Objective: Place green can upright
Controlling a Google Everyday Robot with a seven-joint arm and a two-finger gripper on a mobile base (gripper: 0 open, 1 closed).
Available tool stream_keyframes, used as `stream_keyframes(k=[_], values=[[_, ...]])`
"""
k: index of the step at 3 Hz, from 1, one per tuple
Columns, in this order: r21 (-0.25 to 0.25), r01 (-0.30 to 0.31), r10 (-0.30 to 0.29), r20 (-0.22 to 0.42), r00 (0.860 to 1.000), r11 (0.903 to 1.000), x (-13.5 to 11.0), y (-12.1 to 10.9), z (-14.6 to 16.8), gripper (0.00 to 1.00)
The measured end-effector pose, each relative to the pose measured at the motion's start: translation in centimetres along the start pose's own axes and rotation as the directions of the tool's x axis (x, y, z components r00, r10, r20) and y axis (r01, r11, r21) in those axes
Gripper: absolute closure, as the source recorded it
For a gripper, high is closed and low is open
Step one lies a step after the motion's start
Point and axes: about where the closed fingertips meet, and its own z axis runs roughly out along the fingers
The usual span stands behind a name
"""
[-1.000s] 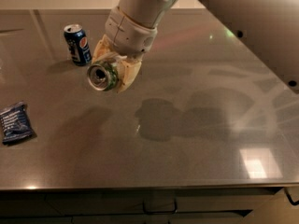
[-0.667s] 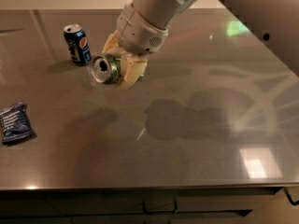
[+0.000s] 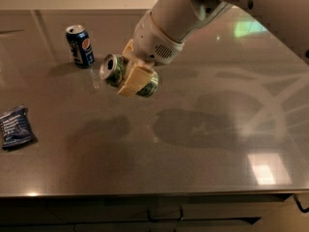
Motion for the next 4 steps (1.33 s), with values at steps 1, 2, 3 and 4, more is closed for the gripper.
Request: stream_keyframes(k=[1, 2, 3, 4], values=[[0.01, -0.227, 0.225, 0.078, 0.971, 0.9739, 0.3, 0.1, 0.4, 1.0], [-0.016, -0.363, 0.359, 0.199, 0.912, 0.9318, 0.0, -0.1, 0.7, 1.0], [-0.067, -0.401, 0.398, 0.344, 0.85, 0.9136, -1.0, -0.3, 0.6, 1.0], [-0.108, -0.372, 0.377, 0.462, 0.803, 0.9221, -1.6, -0.3, 0.6, 1.0]])
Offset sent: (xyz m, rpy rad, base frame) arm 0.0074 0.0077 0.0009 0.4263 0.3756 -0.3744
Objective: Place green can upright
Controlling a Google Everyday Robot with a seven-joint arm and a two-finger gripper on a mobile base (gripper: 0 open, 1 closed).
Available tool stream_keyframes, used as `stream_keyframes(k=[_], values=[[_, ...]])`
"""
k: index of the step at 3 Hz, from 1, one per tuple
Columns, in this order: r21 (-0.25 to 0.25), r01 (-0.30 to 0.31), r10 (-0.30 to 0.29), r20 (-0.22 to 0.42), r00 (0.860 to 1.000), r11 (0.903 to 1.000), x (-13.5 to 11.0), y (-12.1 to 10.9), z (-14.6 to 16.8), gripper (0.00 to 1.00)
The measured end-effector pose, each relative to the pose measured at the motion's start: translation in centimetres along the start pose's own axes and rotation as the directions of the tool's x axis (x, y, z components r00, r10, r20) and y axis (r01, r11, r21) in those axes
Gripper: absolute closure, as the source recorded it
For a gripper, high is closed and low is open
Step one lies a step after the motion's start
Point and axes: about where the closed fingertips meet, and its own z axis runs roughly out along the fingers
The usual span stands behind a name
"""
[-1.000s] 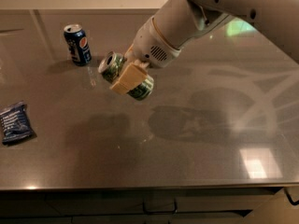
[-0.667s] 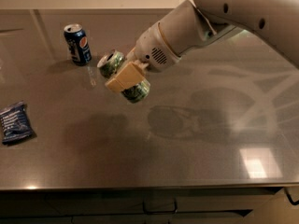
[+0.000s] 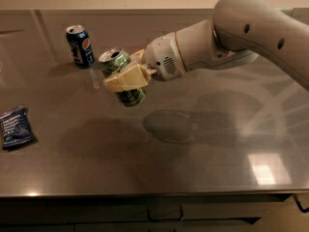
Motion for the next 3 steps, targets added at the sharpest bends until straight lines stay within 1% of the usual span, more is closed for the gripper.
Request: stream_keyframes(k=[1, 2, 3], values=[[-0.037, 0.018, -0.015, 0.065, 0.998, 0.9991, 0.1, -0.1, 0.3, 1.0], [-0.055, 0.012, -0.007, 0.097, 0.995, 0.9984, 1.0, -0.5, 0.5, 1.0], [-0.061, 0.005, 0.003, 0.128, 0.992, 0.9981, 1.9, -1.0, 0.5, 1.0]])
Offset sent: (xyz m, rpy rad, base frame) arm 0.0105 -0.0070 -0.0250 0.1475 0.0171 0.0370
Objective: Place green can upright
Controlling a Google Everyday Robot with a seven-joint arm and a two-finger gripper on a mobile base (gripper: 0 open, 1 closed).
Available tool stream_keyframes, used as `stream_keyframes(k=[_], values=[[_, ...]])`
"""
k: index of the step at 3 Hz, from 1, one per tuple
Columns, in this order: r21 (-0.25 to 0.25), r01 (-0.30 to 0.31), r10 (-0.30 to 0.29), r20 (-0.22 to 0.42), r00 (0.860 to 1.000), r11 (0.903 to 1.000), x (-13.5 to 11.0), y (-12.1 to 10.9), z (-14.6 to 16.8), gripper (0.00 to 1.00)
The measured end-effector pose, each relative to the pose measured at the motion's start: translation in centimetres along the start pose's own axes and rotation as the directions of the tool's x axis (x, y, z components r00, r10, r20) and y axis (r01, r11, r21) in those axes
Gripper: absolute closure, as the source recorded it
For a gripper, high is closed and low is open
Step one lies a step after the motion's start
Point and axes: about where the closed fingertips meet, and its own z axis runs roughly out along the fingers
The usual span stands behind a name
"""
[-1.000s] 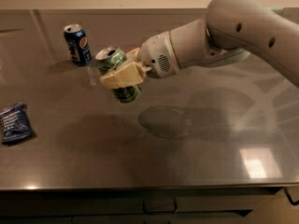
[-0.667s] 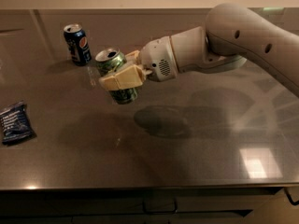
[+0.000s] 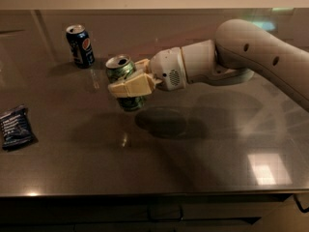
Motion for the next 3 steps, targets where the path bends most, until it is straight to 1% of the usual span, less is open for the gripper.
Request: stream_keyframes(k=[1, 3], values=[[-0.016, 0.004, -0.003, 0.047, 0.999, 0.9999, 0.6, -0.2, -0.1, 1.0], [-0.056, 0.017, -0.011, 0.112, 0.994, 0.9983, 1.7, -0.2, 0.4, 1.0]])
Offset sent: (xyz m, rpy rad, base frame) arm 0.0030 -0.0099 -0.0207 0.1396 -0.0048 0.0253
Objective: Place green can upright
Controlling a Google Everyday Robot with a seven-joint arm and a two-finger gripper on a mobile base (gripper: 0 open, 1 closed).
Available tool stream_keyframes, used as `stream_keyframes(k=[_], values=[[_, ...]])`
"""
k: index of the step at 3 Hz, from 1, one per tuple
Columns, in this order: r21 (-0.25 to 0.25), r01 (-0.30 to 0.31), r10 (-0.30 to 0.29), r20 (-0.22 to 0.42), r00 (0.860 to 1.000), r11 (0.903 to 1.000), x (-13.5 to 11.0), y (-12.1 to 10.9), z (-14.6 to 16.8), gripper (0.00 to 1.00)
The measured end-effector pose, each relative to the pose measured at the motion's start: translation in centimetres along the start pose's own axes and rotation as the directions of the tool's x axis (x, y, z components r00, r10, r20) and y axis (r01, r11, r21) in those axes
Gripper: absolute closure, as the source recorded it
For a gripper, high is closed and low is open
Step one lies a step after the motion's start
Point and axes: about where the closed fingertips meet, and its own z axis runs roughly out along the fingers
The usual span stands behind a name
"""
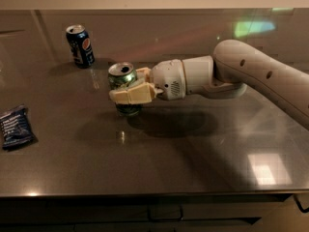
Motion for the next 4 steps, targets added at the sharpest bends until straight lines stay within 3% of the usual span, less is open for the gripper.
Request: stream_keyframes(k=[2, 4], values=[[-0.053, 0.04, -0.037, 0.065, 0.997, 0.9978, 0.5, 0.4, 1.2, 0.61], [-0.076, 0.08, -0.074, 0.08, 0.994, 0.9939, 1.1, 0.6, 2.5, 0.13]])
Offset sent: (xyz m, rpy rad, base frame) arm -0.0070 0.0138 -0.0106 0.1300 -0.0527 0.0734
